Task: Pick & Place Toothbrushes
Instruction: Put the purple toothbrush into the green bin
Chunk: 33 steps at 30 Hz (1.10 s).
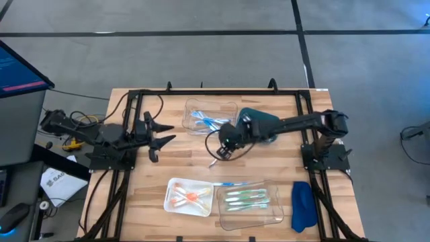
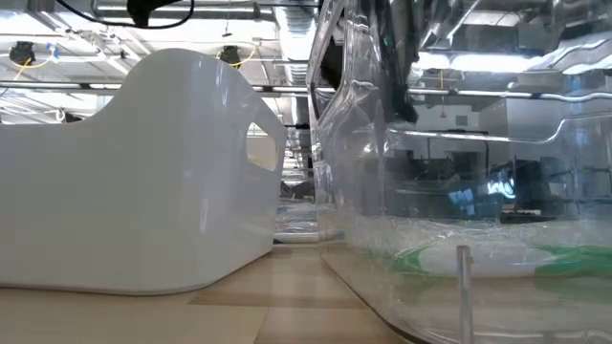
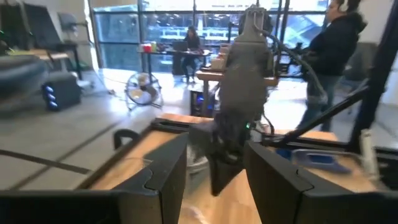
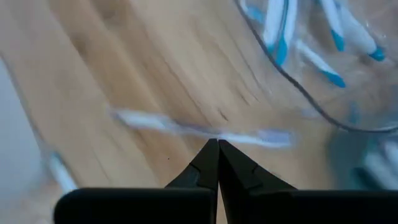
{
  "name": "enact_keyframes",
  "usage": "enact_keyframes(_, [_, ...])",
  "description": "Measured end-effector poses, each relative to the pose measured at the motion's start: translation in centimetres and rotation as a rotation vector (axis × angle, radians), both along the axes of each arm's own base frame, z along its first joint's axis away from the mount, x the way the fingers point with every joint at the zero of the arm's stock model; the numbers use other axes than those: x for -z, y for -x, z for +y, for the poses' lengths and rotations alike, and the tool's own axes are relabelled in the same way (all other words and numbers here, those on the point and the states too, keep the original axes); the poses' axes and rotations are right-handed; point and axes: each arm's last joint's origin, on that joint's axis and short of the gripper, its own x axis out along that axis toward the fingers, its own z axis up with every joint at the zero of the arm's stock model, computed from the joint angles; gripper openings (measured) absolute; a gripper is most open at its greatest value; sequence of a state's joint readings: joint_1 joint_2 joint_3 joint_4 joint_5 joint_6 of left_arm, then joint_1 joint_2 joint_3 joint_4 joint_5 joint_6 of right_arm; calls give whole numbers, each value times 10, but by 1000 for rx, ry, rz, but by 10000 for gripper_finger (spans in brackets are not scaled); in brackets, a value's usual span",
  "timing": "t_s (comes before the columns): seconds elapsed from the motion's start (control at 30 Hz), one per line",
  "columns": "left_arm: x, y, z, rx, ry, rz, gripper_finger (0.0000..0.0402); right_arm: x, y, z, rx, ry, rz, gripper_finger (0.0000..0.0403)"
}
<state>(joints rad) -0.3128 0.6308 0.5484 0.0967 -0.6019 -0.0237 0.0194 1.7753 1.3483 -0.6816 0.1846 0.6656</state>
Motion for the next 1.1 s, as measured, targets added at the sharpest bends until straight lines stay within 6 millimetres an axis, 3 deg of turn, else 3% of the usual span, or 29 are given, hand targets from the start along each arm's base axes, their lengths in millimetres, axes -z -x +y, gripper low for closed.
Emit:
enact_keyframes(0.1, [0,-1,4,-30,-55,19,153,5,-1,-15,-217,10,49,1])
enact_keyframes(0.2, [2,-4,7,-56,-92,42,153,11,-1,-19,-383,51,91,1])
enact_keyframes(0.5, [17,-16,19,-138,-133,132,153,26,-8,4,-1060,334,188,1])
enact_keyframes(0.77, [24,-28,28,-178,-137,179,153,44,-14,19,-1121,389,225,17])
enact_keyframes(1.1, [25,-33,29,-149,-132,171,153,55,-32,30,-1124,471,197,111])
